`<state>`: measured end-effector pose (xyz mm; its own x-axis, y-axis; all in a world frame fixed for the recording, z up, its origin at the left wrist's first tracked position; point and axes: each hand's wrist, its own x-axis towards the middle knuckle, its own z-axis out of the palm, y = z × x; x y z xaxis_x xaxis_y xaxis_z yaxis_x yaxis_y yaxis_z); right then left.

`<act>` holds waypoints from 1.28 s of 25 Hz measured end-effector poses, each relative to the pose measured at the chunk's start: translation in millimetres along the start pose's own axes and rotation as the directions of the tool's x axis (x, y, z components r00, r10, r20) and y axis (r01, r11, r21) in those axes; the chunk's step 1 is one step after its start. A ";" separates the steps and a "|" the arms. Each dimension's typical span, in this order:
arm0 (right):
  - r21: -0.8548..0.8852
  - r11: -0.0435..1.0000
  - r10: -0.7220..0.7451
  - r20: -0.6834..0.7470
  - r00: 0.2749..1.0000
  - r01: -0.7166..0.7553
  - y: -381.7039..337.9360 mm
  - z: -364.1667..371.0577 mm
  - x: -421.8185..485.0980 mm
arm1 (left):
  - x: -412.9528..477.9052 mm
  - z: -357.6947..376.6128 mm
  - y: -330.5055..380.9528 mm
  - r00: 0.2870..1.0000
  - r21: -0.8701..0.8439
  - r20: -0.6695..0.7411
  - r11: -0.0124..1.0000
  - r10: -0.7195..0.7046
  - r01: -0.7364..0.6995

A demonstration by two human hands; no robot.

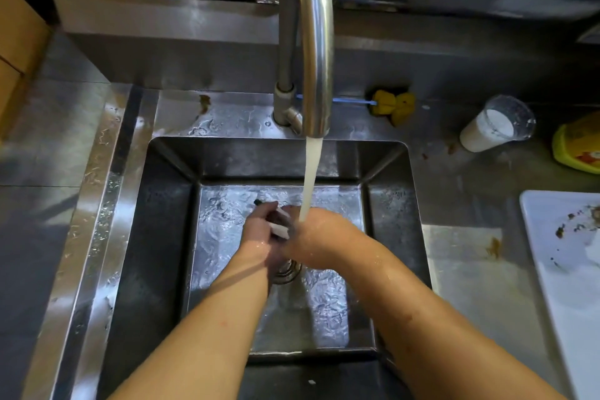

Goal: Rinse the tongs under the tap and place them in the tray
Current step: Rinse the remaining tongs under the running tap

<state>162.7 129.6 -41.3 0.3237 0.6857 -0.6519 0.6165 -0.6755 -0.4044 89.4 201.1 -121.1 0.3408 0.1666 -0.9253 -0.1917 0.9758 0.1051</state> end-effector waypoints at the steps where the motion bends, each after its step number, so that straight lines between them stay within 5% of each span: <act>1: 0.105 0.993 0.054 -0.059 0.997 -0.048 -0.4 -1.3 -0.8 | -0.9 -1.4 1.3 1.000 -0.045 0.017 0.999 -0.013 0.013; 3: 0.255 0.960 0.162 -0.174 0.971 -0.114 -3.9 0.4 -3.7 | -4.1 -2.0 0.4 0.998 -0.091 0.054 0.995 -0.036 0.041; 8: 0.099 0.995 0.060 -0.300 0.952 -0.032 -11.2 17.4 -7.9 | -7.1 0.3 4.8 0.996 -0.084 0.086 0.996 0.019 -0.012; 14: 0.448 0.885 0.082 0.110 0.991 -0.123 10.3 13.1 3.3 | -5.4 -1.8 -1.3 0.993 0.089 0.017 0.989 0.121 -0.122; 21: 0.655 0.750 0.040 0.092 0.995 -0.091 23.3 28.3 10.4 | -12.2 -9.3 -0.5 0.979 0.401 0.153 0.897 0.134 -0.186; 24: 0.563 0.825 0.063 -0.029 0.998 -0.036 23.4 35.3 11.6 | -16.3 -10.7 -0.6 0.976 0.449 0.158 0.869 0.150 -0.206; 29: 0.411 0.910 0.004 -0.145 0.989 0.056 23.7 45.3 7.6 | -12.6 1.1 -14.2 0.906 0.579 0.000 0.739 0.424 -0.346; 32: 0.140 0.988 -0.038 -0.233 0.972 0.072 15.6 56.7 2.4 | -10.1 6.5 -11.4 0.928 0.520 -0.063 0.805 0.368 -0.284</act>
<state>132.4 105.3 -85.6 0.4583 0.7550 -0.4690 0.5320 -0.6557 -0.5357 94.2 189.2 -110.6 0.1880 0.5048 -0.8425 0.2277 0.8120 0.5374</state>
